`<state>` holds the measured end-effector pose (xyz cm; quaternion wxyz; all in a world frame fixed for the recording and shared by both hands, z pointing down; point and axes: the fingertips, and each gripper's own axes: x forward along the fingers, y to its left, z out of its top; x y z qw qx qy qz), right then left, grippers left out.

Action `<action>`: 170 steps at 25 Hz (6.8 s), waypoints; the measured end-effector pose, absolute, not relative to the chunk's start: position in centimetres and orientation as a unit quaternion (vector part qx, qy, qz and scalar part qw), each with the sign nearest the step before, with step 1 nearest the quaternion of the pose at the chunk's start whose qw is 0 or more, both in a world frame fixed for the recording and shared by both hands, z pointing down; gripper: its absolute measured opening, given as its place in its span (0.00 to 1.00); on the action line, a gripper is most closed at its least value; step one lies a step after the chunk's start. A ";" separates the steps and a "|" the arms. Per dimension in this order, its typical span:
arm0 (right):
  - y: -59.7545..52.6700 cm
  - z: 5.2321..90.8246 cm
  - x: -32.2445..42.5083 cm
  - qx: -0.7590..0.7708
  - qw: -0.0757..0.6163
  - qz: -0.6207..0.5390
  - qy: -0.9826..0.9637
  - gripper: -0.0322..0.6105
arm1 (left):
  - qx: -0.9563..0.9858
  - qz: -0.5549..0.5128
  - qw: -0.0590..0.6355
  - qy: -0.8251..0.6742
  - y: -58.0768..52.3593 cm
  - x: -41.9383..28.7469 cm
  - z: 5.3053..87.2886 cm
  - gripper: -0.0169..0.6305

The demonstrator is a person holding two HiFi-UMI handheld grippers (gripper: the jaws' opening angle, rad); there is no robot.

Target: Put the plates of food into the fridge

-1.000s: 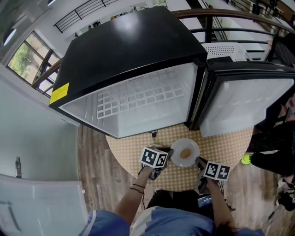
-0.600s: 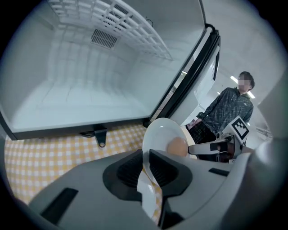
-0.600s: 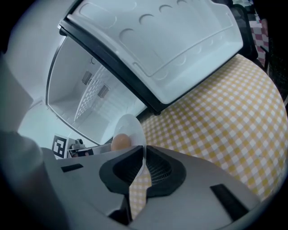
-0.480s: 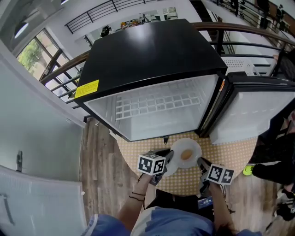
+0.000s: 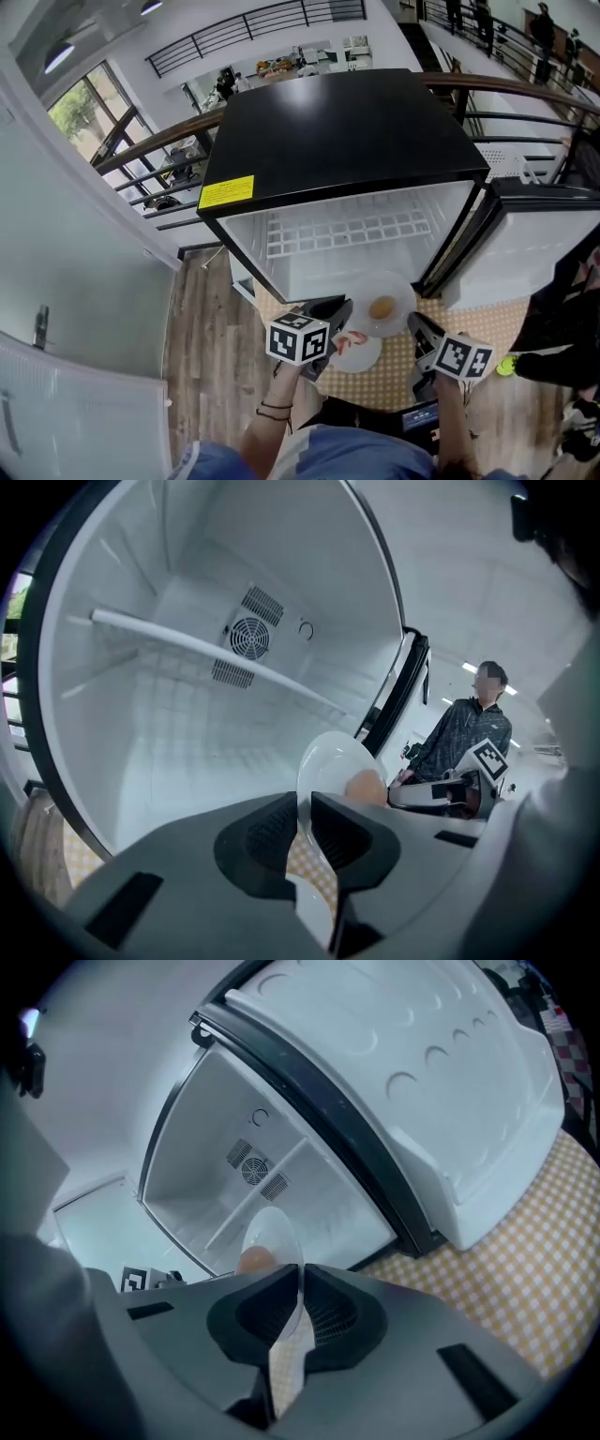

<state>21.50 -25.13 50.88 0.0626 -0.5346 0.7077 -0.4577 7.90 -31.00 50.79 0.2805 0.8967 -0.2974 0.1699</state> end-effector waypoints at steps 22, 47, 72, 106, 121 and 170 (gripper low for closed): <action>-35.5 38.4 15.2 -0.533 0.064 -0.306 0.787 0.10 | 0.885 0.036 0.217 -0.411 -37.3 0.1 39.5 0.11; -45.0 40.6 13.2 -0.610 -0.168 -0.108 0.767 0.08 | 0.848 0.005 0.251 -0.466 -40.8 -0.3 39.2 0.13; -40.1 37.5 13.5 -0.597 -0.075 -0.139 0.786 0.07 | 0.849 0.154 0.051 -0.502 -38.4 1.0 38.5 0.16; -21.0 46.2 5.6 -0.569 -0.072 -0.284 0.768 0.07 | 0.920 0.156 0.130 -0.335 -23.1 -1.9 45.3 0.15; -10.1 44.8 7.2 -0.547 -0.085 -0.266 0.789 0.07 | 0.925 0.124 0.118 -0.338 -13.4 0.9 42.9 0.15; 12.2 46.5 5.8 -0.528 -0.058 -0.268 0.804 0.07 | 0.937 0.155 0.120 -0.291 12.4 1.0 45.3 0.05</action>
